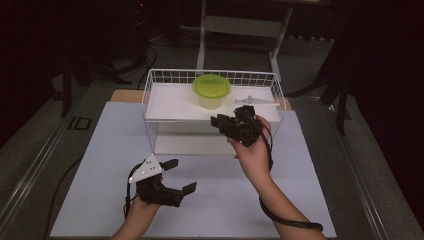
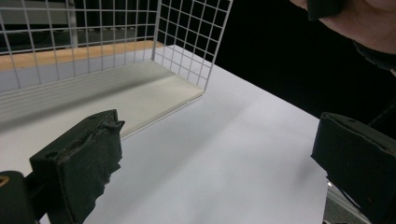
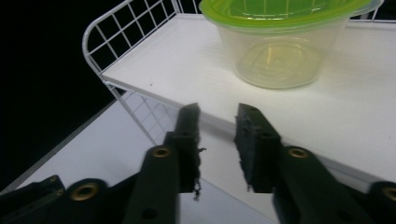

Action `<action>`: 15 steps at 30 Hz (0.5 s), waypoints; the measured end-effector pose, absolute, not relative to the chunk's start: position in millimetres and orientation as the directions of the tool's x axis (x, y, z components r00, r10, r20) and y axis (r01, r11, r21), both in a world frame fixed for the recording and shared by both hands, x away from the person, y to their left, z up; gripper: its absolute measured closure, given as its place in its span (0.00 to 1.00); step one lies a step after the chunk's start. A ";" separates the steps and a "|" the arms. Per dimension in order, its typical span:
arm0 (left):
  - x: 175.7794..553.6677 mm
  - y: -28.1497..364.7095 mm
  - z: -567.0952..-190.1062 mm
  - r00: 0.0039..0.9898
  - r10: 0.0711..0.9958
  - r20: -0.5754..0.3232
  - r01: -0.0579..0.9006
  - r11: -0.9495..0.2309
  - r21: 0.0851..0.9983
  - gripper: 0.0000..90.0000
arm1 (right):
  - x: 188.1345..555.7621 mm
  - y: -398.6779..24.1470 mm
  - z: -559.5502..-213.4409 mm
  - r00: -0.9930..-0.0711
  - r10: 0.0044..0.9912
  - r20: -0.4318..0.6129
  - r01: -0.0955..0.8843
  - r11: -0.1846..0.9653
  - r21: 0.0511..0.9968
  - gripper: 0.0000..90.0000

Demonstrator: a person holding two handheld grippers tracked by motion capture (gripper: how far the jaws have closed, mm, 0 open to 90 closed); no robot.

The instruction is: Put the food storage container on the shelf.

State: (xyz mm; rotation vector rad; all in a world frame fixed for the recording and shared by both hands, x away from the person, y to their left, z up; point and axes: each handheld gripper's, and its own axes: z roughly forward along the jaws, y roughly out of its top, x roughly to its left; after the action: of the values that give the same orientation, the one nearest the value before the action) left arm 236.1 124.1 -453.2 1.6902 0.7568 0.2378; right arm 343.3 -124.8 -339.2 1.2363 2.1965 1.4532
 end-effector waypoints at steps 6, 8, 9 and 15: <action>232.9 121.1 -447.8 0.797 0.559 -0.230 0.342 -0.103 0.934 0.02 | 326.6 -134.6 -345.1 -0.673 0.715 0.190 0.440 0.181 0.880 0.36; 231.2 121.6 -446.7 0.800 0.556 -0.224 0.334 -0.103 0.937 0.02 | 322.0 -137.2 -349.3 -0.699 0.693 0.177 0.417 0.194 0.888 0.29; 230.1 122.0 -445.8 0.803 0.553 -0.223 0.332 -0.104 0.937 0.02 | 319.9 -137.6 -351.4 -0.707 0.688 0.164 0.410 0.210 0.888 0.27; 225.8 124.7 -442.5 0.815 0.535 -0.223 0.327 -0.108 0.939 0.02 | 304.1 -145.7 -368.2 -0.731 0.664 0.157 0.381 0.207 0.901 0.17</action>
State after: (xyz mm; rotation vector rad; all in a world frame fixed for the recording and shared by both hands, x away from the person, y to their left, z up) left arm 225.8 124.7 -442.5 1.7129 0.6756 0.1997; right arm 304.1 -145.7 -368.2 0.9908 2.2184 1.5341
